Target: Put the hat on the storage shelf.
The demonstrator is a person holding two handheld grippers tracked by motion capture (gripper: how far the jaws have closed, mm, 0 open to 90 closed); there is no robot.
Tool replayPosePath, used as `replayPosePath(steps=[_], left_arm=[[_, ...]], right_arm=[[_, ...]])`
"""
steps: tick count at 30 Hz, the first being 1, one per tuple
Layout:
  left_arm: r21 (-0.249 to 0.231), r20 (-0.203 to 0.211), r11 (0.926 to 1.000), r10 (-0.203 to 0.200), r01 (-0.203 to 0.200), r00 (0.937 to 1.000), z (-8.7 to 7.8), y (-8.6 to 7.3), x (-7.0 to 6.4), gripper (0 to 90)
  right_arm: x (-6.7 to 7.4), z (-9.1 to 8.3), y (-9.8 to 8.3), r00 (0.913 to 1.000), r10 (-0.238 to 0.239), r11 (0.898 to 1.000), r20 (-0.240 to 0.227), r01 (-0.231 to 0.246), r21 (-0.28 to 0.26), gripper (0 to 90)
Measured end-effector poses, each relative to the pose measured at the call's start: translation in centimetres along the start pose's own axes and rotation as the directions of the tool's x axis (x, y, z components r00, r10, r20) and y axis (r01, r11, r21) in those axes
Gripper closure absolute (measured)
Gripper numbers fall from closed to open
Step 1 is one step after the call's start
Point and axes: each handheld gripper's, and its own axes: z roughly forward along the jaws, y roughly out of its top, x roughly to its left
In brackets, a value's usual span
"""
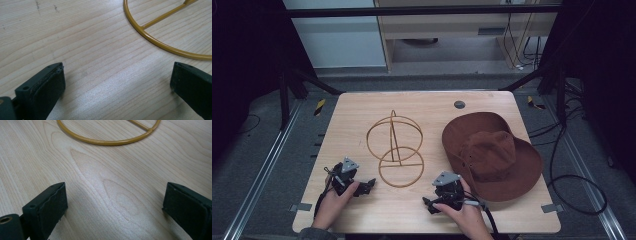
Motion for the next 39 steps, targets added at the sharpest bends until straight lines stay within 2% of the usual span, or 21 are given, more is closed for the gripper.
replayPosePath(steps=[12,14,15,18,19,20,22,23,24,25,26,28,29,30,31,32,33,34,36,38,39], left_arm=[[-0.003,0.002,1.0000,-0.002,0.002,1.0000,0.1,0.0,-0.1,0.0],[-0.002,0.002,1.0000,0.000,0.000,1.0000,0.0,0.0,-0.1,0.0],[-0.001,0.002,1.0000,0.001,-0.001,1.0000,0.0,0.0,-0.1,0.0],[-0.002,0.002,1.0000,0.000,0.000,1.0000,0.0,0.0,-0.1,0.0],[0.001,0.003,1.0000,0.003,-0.003,1.0000,0.0,0.0,-0.1,0.0],[0.001,0.003,1.0000,0.003,-0.003,1.0000,0.0,0.0,-0.1,0.0],[0.001,0.003,1.0000,0.004,-0.004,1.0000,0.0,0.0,-0.1,0.0],[0.003,0.004,1.0000,0.004,-0.004,1.0000,0.0,0.0,-0.2,0.0],[0.000,0.005,1.0000,0.000,0.000,1.0000,0.0,0.0,-0.2,0.0],[0.000,0.005,1.0000,0.000,0.000,1.0000,0.0,0.0,-0.2,0.0],[-0.002,0.004,1.0000,-0.002,0.002,1.0000,0.0,0.0,-0.2,0.0],[-0.001,0.005,1.0000,0.000,0.000,1.0000,0.0,0.0,-0.2,0.0],[-0.001,0.005,1.0000,0.000,0.000,1.0000,0.0,0.0,-0.2,0.0],[-0.002,0.005,1.0000,-0.001,0.001,1.0000,0.0,0.0,-0.2,0.0],[-0.002,0.005,1.0000,-0.001,0.001,1.0000,0.0,0.0,-0.2,0.0],[-0.001,0.005,1.0000,0.001,-0.001,1.0000,0.0,0.0,-0.2,0.0],[-0.001,0.005,1.0000,0.001,-0.001,1.0000,0.0,0.0,-0.2,0.0],[0.000,0.005,1.0000,0.002,-0.002,1.0000,0.0,0.0,-0.2,0.0],[-0.002,0.005,1.0000,-0.001,0.001,1.0000,0.0,0.0,-0.2,0.0],[-0.003,0.005,1.0000,-0.002,0.002,1.0000,0.0,0.0,-0.3,0.0],[-0.003,0.005,1.0000,-0.001,0.001,1.0000,0.0,0.0,-0.3,0.0]], right_arm=[[0.1,-0.1,-0.1,1.0000,0.003,1.000,0.003,-0.003,0.001,5.7],[0.3,-0.4,0.0,1.0000,-0.005,1.000,0.001,0.005,0.016,7.9],[0.7,-1.1,0.2,0.9991,-0.036,0.999,0.023,0.036,0.018,9.6],[1.1,-2.2,0.8,0.9978,-0.060,0.998,0.027,0.059,0.017,10.1],[1.4,-3.9,1.8,0.9958,-0.086,0.996,0.031,0.086,0.013,10.3],[1.4,-3.9,1.8,0.9958,-0.086,0.996,0.031,0.086,0.013,10.3],[1.3,-5.4,2.7,0.9929,-0.112,0.994,0.042,0.111,0.024,9.9],[0.8,-7.1,3.7,0.9910,-0.123,0.992,0.052,0.122,0.031,9.3],[0.3,-7.9,4.2,0.9913,-0.123,0.992,0.048,0.121,0.034,8.8],[0.3,-7.9,4.2,0.9913,-0.123,0.992,0.048,0.121,0.034,8.8],[-0.2,-8.7,4.6,0.9908,-0.123,0.992,0.056,0.122,0.035,8.7],[-2.4,-10.5,5.6,0.9873,-0.121,0.992,0.103,0.115,0.059,8.0],[-3.1,-11.1,5.8,0.9860,-0.121,0.991,0.115,0.113,0.069,7.6],[-3.1,-11.1,5.8,0.9860,-0.121,0.991,0.115,0.113,0.069,7.6],[-3.9,-11.6,5.9,0.9851,-0.120,0.990,0.123,0.111,0.082,7.2],[-5.5,-12.9,6.2,0.9825,-0.112,0.990,0.149,0.098,0.099,7.4],[-5.5,-12.9,6.2,0.9825,-0.112,0.990,0.149,0.098,0.099,7.4],[-6.8,-13.8,6.3,0.9806,-0.102,0.990,0.167,0.084,0.112,7.6],[-8.1,-14.6,6.1,0.9799,-0.087,0.990,0.179,0.065,0.126,8.2],[-8.7,-14.9,6.0,0.9777,-0.082,0.989,0.193,0.057,0.136,8.2],[-10.0,-15.3,5.7,0.9744,-0.081,0.985,0.210,0.046,0.169,8.4]])
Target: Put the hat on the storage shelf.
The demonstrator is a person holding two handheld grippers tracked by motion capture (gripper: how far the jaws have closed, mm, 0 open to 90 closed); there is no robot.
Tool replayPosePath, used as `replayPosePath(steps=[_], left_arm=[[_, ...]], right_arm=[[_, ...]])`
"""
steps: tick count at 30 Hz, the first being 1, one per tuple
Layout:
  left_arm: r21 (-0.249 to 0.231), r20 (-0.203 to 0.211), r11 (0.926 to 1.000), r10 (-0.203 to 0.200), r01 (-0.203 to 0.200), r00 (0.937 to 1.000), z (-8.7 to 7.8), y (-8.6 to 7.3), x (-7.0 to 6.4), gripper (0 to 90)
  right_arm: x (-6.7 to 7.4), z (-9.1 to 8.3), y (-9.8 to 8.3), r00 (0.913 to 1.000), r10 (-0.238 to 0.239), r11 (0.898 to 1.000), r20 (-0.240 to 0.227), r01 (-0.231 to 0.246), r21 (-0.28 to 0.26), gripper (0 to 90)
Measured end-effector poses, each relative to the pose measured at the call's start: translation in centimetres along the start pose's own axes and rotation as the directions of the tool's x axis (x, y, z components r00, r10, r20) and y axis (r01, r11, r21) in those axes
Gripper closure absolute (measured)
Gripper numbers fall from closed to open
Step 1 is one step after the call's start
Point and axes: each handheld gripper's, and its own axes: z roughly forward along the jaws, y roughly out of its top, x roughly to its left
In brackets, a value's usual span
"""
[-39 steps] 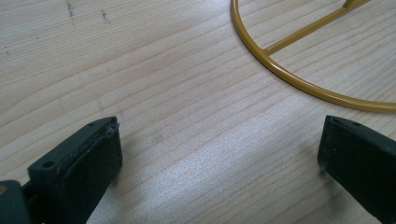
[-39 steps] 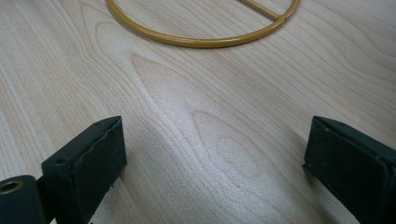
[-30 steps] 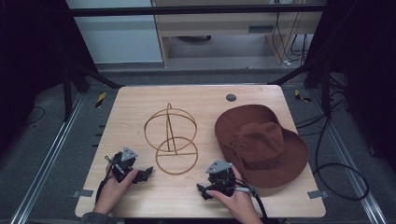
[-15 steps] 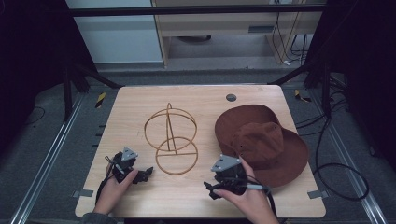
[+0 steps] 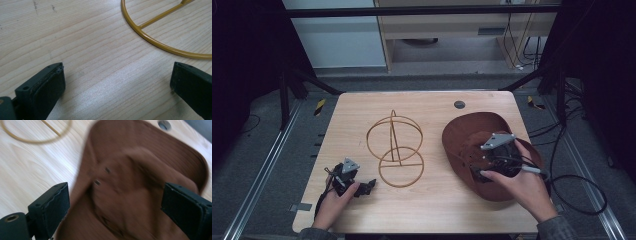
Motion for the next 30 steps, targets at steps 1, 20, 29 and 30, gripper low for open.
replayPosePath(steps=[1,20,29,30], left_arm=[[0.000,0.000,1.0000,0.000,0.000,1.0000,0.0,0.0,0.0,0.0],[0.003,0.000,1.0000,0.002,-0.002,1.0000,0.0,0.0,0.0,0.0],[-0.001,-0.001,1.0000,-0.003,0.003,1.0000,0.0,0.0,-0.1,0.0],[-0.001,-0.001,1.0000,-0.003,0.003,1.0000,0.0,0.0,-0.1,0.0]], right_arm=[[-0.4,0.0,-0.2,1.0000,0.003,1.000,0.004,-0.003,0.013,8.3],[-7.8,0.4,1.9,0.9966,0.067,0.977,-0.049,-0.055,0.207,9.8],[-8.9,2.9,3.8,0.9892,0.100,0.961,-0.107,-0.068,0.269,9.1],[-8.9,3.3,4.0,0.9869,0.113,0.957,-0.116,-0.077,0.279,8.7]])
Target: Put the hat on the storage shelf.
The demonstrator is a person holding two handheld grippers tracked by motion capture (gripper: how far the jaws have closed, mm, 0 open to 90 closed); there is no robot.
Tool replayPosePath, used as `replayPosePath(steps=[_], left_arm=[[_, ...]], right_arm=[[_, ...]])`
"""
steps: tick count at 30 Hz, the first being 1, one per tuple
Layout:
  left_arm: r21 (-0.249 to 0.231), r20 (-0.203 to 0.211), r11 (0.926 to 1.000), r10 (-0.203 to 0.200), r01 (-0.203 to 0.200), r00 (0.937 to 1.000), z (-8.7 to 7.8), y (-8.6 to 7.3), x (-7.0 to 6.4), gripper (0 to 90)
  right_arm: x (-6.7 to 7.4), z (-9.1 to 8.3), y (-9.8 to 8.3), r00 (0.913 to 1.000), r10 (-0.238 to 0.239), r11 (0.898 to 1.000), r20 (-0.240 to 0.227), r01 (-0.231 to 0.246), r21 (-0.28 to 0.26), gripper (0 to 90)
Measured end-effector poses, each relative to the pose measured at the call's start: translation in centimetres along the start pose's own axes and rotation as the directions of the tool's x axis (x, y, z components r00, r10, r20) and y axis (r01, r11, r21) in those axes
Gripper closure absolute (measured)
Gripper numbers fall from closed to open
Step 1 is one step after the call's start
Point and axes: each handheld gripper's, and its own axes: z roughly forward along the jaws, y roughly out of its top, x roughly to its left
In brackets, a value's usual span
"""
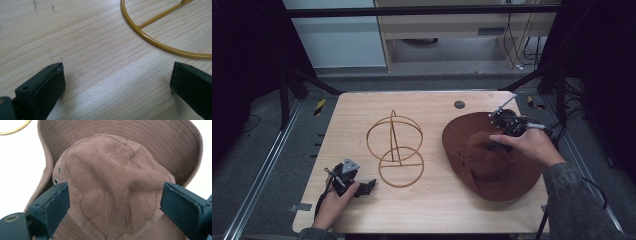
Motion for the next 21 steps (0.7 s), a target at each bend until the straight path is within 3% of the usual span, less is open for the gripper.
replayPosePath(steps=[4,11,21], left_arm=[[0.000,0.000,1.0000,0.003,-0.003,1.0000,0.0,0.0,0.0,0.0],[0.001,0.000,1.0000,0.002,-0.002,1.0000,0.0,0.0,0.0,0.0],[0.000,0.000,1.0000,0.002,-0.002,1.0000,0.0,0.0,0.0,0.0]], right_arm=[[-0.2,1.1,1.1,0.9991,-0.023,0.999,0.036,0.021,0.036,10.2],[-0.6,2.3,2.0,0.9996,-0.025,0.998,0.016,0.024,0.065,9.7],[-0.6,4.0,1.7,0.9991,-0.036,0.995,-0.022,0.037,0.096,11.0]])
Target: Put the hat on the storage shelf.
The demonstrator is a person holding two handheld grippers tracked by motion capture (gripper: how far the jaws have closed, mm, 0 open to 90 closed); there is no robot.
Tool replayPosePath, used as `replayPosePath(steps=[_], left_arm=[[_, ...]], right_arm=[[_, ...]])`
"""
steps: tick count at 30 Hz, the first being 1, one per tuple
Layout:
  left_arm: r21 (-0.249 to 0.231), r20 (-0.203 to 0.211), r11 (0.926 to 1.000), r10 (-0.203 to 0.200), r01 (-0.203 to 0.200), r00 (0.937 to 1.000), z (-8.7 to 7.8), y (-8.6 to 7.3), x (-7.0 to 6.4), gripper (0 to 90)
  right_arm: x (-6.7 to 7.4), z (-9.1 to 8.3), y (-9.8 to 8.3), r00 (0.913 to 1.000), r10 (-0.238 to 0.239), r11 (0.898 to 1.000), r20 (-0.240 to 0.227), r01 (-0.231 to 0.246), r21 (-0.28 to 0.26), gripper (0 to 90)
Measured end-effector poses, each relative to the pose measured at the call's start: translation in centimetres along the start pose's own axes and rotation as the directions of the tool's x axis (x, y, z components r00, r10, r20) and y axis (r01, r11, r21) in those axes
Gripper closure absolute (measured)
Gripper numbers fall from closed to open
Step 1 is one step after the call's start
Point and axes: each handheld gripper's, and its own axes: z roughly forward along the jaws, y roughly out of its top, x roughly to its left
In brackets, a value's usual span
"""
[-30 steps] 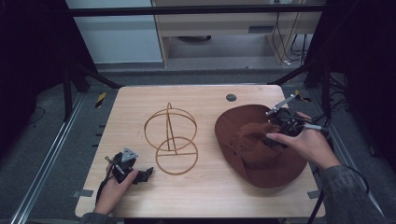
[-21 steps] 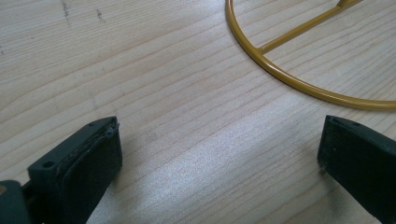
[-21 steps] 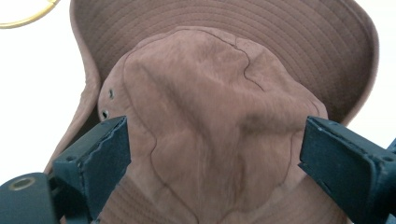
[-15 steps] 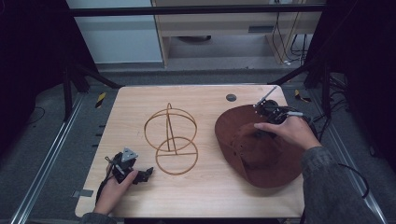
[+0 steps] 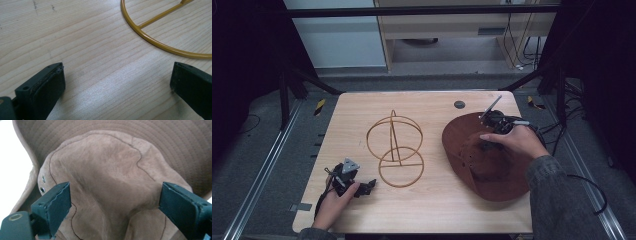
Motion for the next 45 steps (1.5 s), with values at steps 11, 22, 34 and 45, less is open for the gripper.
replayPosePath(steps=[11,22,34,45], left_arm=[[0.000,0.000,1.0000,0.000,0.000,1.0000,0.0,0.0,0.0,0.0],[0.000,0.000,1.0000,-0.002,0.002,1.0000,0.0,0.0,0.0,0.0],[0.000,0.000,1.0000,-0.002,0.002,1.0000,0.0,0.0,0.0,0.0],[-0.002,0.000,1.0000,-0.006,0.006,1.0000,0.0,0.0,0.0,0.0]], right_arm=[[-0.3,0.8,-0.6,1.0000,-0.007,1.000,0.002,0.007,0.020,24.9],[-0.7,1.4,-1.3,0.9998,0.001,0.999,-0.021,0.000,0.032,41.2],[-0.6,1.8,-1.3,0.9993,-0.012,0.999,-0.036,0.013,0.038,50.5],[-0.5,2.2,-1.5,0.9986,-0.029,0.998,-0.045,0.031,0.051,70.0]])
